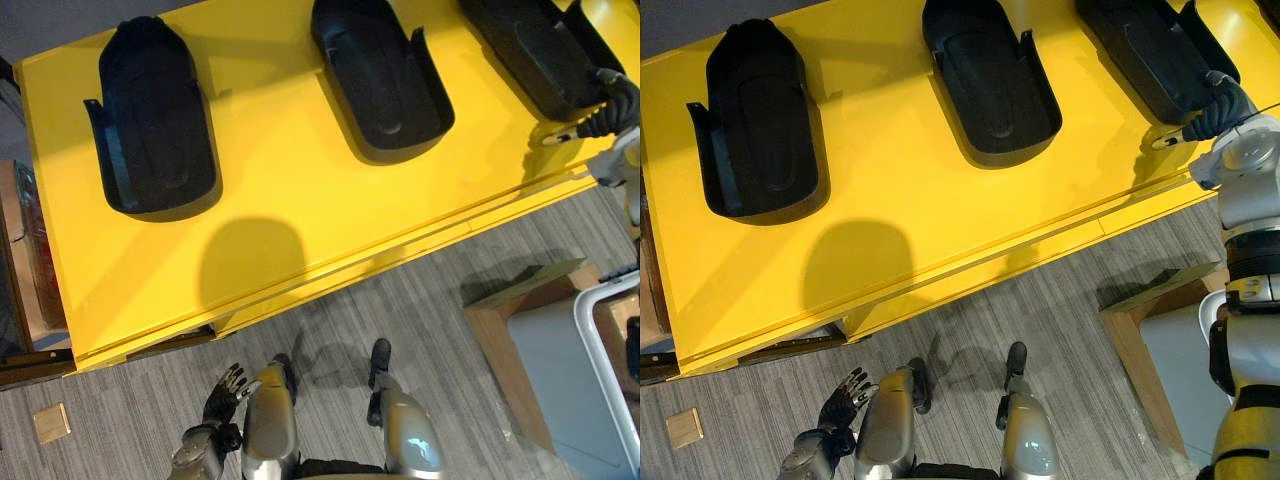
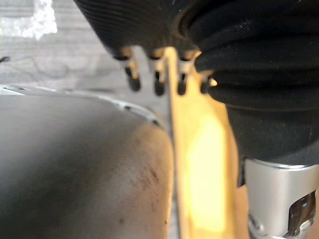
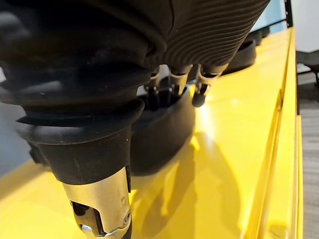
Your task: Walk over and take plastic housings, then place them on the shelf
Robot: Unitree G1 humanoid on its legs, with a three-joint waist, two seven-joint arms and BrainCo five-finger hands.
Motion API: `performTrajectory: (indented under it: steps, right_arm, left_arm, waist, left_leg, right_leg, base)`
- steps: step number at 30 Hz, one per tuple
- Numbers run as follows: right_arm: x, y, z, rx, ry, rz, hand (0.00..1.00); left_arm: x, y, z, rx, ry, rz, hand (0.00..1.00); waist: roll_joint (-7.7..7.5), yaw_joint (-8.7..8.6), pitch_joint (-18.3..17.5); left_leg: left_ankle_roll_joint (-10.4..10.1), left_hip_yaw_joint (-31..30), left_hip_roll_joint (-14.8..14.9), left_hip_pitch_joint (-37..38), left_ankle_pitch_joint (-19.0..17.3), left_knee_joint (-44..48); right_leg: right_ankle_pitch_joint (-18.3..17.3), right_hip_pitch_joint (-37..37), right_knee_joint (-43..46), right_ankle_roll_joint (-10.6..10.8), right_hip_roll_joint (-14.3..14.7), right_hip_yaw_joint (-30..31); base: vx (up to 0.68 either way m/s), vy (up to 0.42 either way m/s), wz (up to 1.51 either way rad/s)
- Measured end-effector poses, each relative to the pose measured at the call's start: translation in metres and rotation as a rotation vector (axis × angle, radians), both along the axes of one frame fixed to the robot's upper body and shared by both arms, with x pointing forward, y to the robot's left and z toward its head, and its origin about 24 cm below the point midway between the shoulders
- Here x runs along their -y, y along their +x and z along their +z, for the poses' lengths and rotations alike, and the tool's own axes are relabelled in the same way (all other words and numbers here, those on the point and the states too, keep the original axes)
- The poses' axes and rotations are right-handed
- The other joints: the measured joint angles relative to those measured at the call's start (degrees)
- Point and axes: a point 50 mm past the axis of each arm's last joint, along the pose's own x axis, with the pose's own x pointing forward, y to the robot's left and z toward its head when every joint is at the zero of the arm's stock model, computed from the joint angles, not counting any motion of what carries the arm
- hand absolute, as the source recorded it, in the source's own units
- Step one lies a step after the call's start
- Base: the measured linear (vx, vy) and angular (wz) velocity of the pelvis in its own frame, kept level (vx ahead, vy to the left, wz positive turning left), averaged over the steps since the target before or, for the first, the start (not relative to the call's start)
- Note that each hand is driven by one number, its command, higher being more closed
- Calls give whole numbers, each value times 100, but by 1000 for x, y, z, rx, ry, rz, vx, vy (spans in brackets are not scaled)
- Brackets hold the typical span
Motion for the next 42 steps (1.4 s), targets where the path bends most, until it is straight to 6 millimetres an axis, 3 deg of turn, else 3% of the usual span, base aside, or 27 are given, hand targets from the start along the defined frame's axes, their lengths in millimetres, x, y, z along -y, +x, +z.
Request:
performTrajectory:
  steps: [6,9,12,14,16,19,23,30,34,35,36,40,42]
  right_arm:
    - [-1,-1,-2,74,-19,-7,0]
    - [-10,-12,25,416,-106,-24,0]
    - [-33,-41,64,868,-163,10,0]
    - [-41,-50,68,999,-153,28,0]
    - [-42,-51,58,1043,-113,21,0]
    - [-36,-50,39,1039,-53,-16,0]
    - [-17,-51,10,962,110,-80,0]
    - [10,-62,-45,843,349,-135,0]
    - [25,-87,-97,748,442,-193,0]
    - [28,-95,-122,684,478,-224,0]
    - [28,-97,-128,666,485,-233,0]
    - [25,-127,-190,520,616,-289,0]
    - [21,-153,-232,441,726,-389,0]
  left_arm:
    - [4,-1,-1,-2,-11,0,0]
    - [8,-3,-2,-6,-22,3,0]
    - [10,-5,-4,-10,-30,9,0]
    - [12,-7,-5,-18,-33,10,0]
    - [13,-11,-7,-30,-29,4,0]
    - [13,-17,-10,-55,-24,-2,0]
    - [10,-22,-13,-79,8,-8,0]
    - [9,-32,-20,-144,32,14,0]
    - [11,-40,-26,-195,38,33,0]
    - [9,-46,-28,-222,36,64,0]
    - [9,-47,-29,-227,36,72,0]
    - [5,-56,-33,-269,49,98,0]
    - [4,-62,-36,-293,49,109,0]
  waist:
    - [106,-5,-61]
    - [169,-16,-97]
    - [208,-7,-128]
    - [196,-8,-247]
    - [168,-14,-414]
    - [109,-6,-679]
    - [-76,-15,-995]
    - [-341,-187,-1434]
    - [-389,-258,-1720]
    - [-407,-349,-1810]
    - [-411,-367,-1821]
    - [-422,-513,-1941]
    - [-449,-534,-2100]
  left_leg:
    - [-12,7,-2,80,15,-42]
    - [-9,5,-17,94,26,-92]
    - [-28,-32,-57,201,93,-228]
    - [-34,-72,-106,242,162,-346]
    - [-58,-140,-189,334,249,-519]
    - [-83,-199,-231,421,319,-680]
    - [-101,-185,-244,539,328,-821]
    - [-156,-170,-342,913,422,-1166]
    - [-167,-169,-489,1200,615,-1608]
    - [-158,-175,-534,1246,669,-1702]
    - [-154,-168,-548,1270,686,-1733]
    - [-137,-123,-633,1401,735,-1870]
    - [-138,-85,-649,1444,763,-1962]
  right_leg:
    - [0,62,-6,0,1,2]
    - [0,87,-46,0,-8,-5]
    - [1,189,-96,0,-21,-48]
    - [1,250,-164,-1,-46,-117]
    - [1,345,-214,-1,-88,-218]
    - [0,462,-300,-2,-98,-334]
    - [-31,558,-365,-42,-97,-356]
    - [-31,863,-534,-42,-143,-419]
    - [-32,970,-533,-41,-234,-623]
    - [-34,986,-533,-38,-281,-656]
    - [-35,993,-533,-38,-302,-656]
    - [-135,1051,-514,-22,-401,-654]
    - [-158,1035,-511,-43,-412,-646]
  base:
    - [0,0,0]
    - [-5,1,2]
    - [-1,-5,10]
    - [24,-30,18]
    - [27,-26,25]
    - [21,-31,16]
    - [-1,-6,1]
    - [12,-7,3]
    - [4,-20,8]
    - [-28,2,5]
    - [-28,13,4]
    - [-81,13,-4]
    - [-68,-4,-4]
